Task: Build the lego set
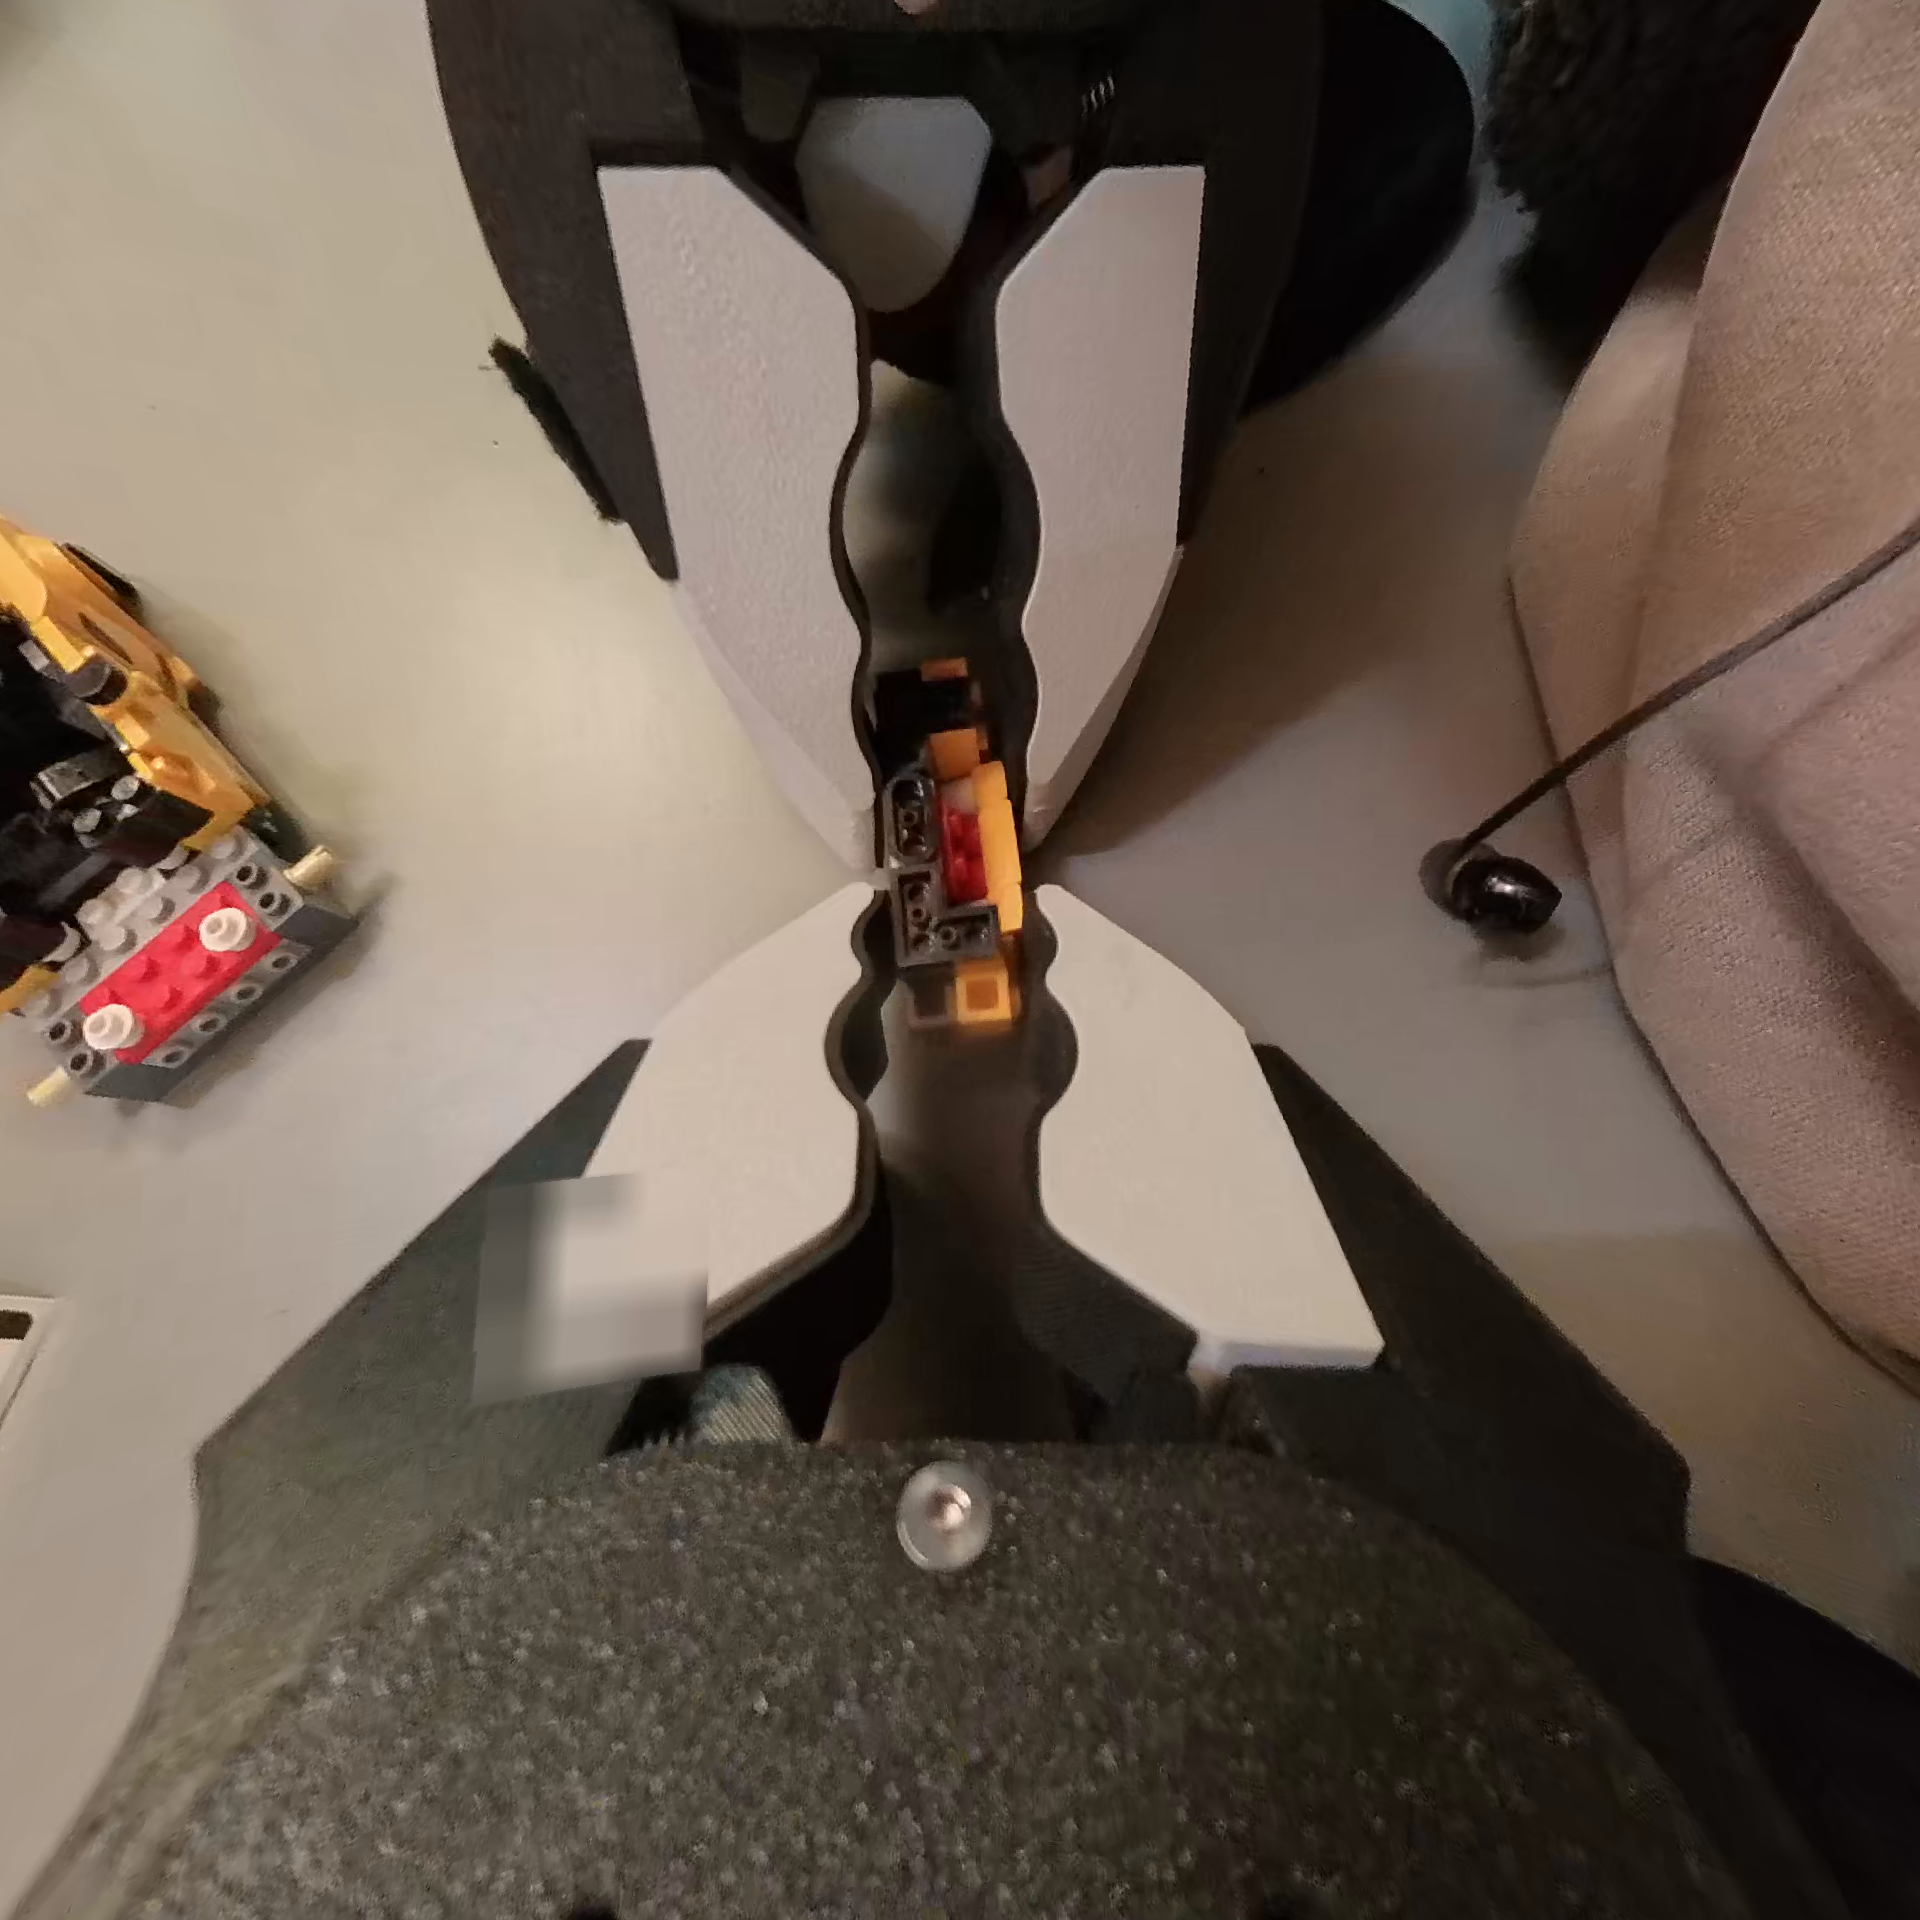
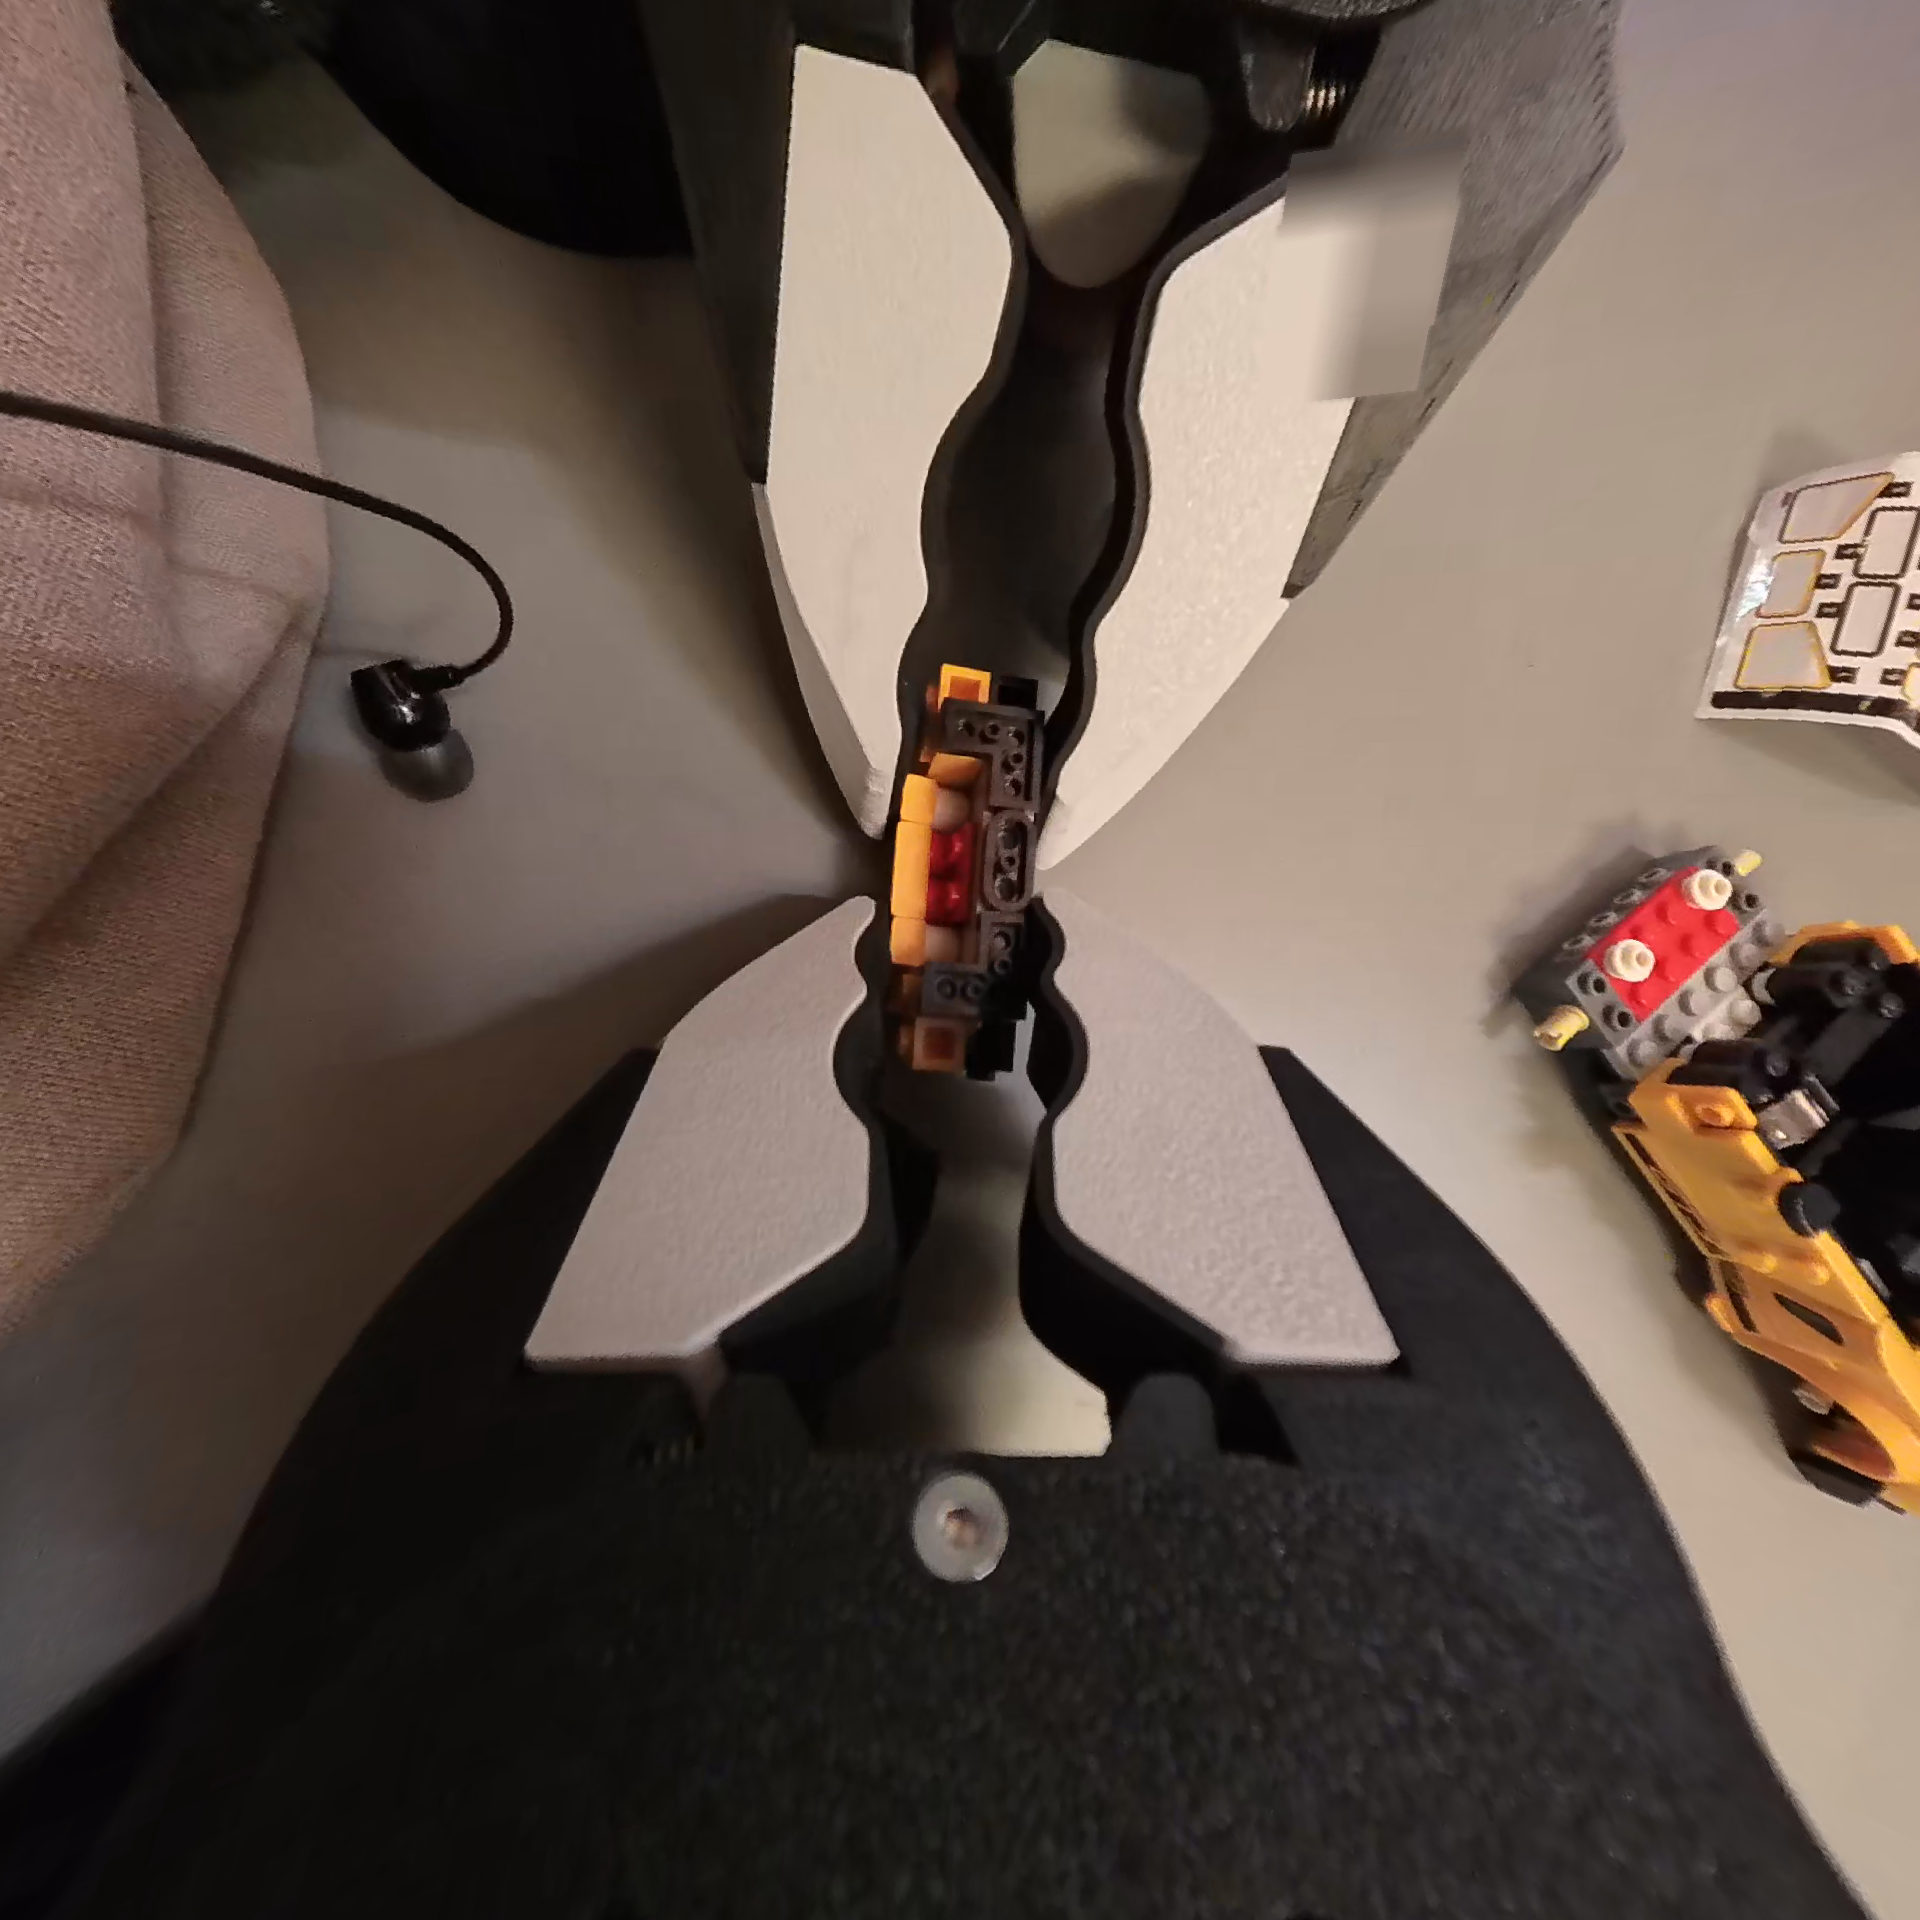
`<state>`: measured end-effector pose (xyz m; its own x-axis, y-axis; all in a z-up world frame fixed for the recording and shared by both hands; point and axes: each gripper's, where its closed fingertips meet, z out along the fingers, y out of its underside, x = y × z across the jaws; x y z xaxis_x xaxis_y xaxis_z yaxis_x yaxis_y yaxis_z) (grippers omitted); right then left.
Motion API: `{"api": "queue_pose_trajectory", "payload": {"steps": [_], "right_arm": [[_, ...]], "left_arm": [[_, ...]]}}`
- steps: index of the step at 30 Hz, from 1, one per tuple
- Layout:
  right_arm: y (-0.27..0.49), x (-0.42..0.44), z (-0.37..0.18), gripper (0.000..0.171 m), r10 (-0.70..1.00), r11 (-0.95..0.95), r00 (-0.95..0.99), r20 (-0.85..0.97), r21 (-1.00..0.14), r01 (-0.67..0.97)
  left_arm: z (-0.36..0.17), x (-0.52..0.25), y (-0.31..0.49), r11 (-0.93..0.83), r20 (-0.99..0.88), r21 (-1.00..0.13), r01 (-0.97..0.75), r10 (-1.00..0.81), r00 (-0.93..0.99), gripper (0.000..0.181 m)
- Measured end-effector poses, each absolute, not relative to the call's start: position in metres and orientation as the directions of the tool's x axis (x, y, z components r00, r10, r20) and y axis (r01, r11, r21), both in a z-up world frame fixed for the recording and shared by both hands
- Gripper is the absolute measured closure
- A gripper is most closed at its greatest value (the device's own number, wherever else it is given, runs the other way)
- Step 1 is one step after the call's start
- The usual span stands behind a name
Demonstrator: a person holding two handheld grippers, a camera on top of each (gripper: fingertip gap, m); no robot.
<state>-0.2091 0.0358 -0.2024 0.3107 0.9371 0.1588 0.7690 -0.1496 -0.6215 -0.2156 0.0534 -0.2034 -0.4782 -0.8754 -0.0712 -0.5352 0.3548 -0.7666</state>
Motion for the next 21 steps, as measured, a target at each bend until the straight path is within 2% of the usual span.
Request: {"api": "queue_pose_trajectory", "payload": {"steps": [13, 18, 21], "right_arm": [[0.0351, -0.2061, -0.2058, 0.143, 0.942, -0.201, 0.325, 0.082, -0.637, 0.744], [0.0342, -0.2056, -0.2073, 0.147, 0.955, -0.18, 0.288, 0.067, -0.639, 0.748], [0.0366, -0.206, -0.2071, 0.148, 0.952, -0.155, 0.29, 0.099, -0.659, 0.736]], "left_arm": [[-0.2032, -0.216, 0.0508, 0.346, -0.048, -0.773, -0.532, -0.867, -0.495, 0.158], [-0.2033, -0.2167, 0.05, 0.345, -0.039, -0.773, -0.532, -0.863, -0.504, 0.158], [-0.2054, -0.2185, 0.048, 0.375, -0.056, -0.762, -0.527, -0.85, -0.524, 0.147]]}}
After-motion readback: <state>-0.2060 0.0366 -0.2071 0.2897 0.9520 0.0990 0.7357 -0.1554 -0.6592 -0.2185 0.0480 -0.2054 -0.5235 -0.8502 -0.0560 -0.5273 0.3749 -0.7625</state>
